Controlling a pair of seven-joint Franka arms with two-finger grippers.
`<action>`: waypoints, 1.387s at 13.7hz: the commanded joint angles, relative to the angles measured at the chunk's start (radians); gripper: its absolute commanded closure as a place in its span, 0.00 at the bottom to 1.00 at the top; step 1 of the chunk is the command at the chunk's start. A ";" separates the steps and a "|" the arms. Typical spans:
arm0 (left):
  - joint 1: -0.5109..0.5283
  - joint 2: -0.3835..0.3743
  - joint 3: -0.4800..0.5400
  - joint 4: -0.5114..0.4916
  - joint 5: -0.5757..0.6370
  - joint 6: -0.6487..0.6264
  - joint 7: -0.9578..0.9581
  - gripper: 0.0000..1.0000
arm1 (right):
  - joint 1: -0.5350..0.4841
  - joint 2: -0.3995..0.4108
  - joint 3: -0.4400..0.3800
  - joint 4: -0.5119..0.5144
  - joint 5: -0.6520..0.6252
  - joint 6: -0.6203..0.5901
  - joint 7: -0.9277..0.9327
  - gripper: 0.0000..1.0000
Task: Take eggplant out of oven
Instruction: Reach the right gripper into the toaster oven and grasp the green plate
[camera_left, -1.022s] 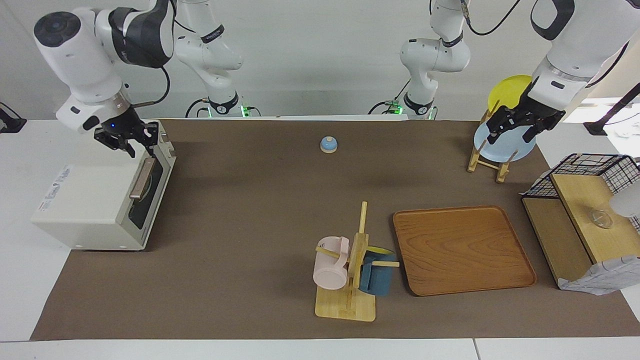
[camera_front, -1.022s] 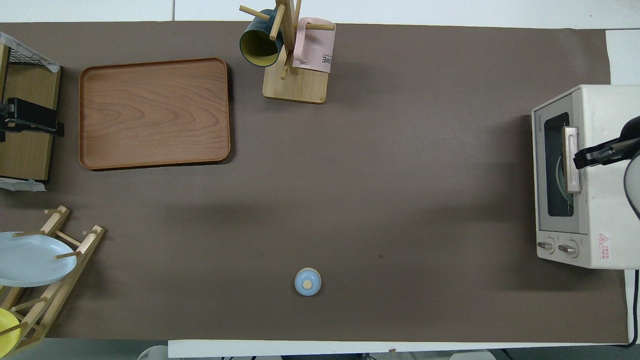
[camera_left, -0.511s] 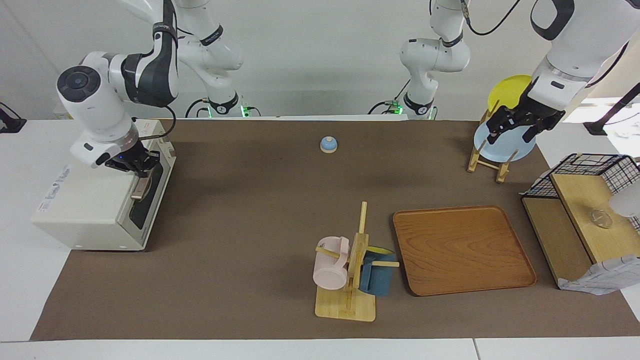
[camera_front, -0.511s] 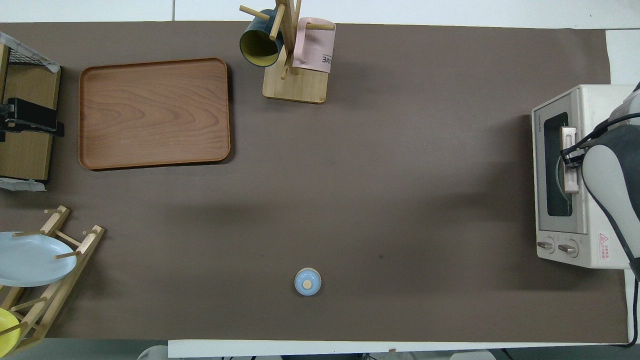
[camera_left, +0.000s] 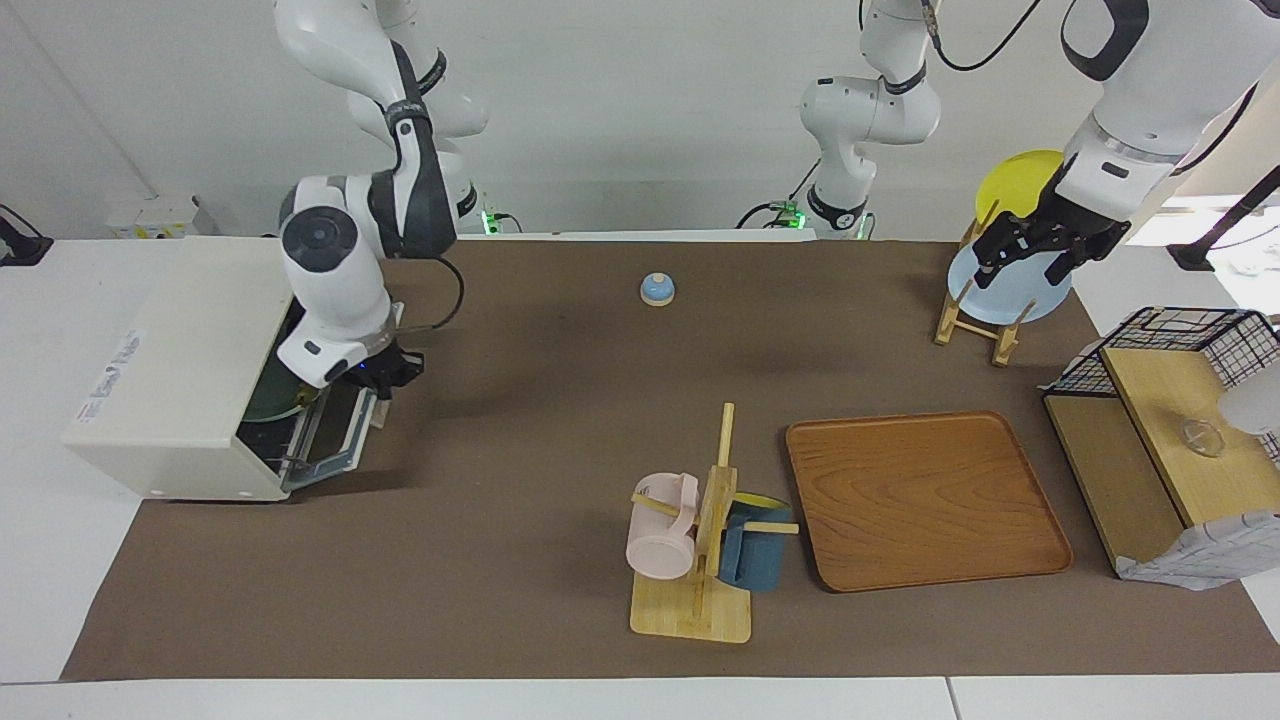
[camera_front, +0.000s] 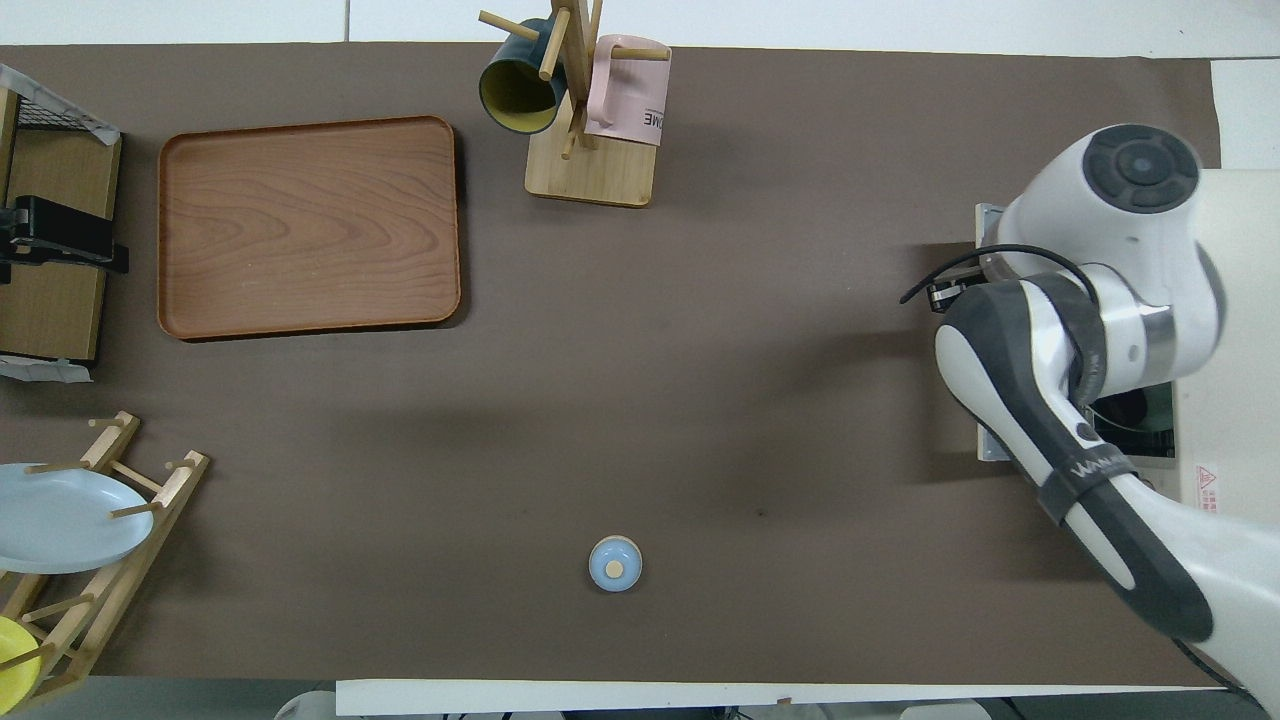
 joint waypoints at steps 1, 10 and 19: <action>-0.003 -0.013 0.003 -0.012 -0.005 -0.011 0.002 0.00 | -0.003 0.024 -0.004 0.021 -0.005 0.020 0.017 1.00; -0.001 -0.013 0.003 -0.012 -0.005 -0.011 0.002 0.00 | -0.013 -0.161 0.019 0.003 0.079 -0.229 0.070 0.39; -0.001 -0.012 0.003 -0.012 -0.005 -0.011 0.002 0.00 | -0.083 -0.195 0.019 -0.085 0.001 -0.203 -0.086 0.39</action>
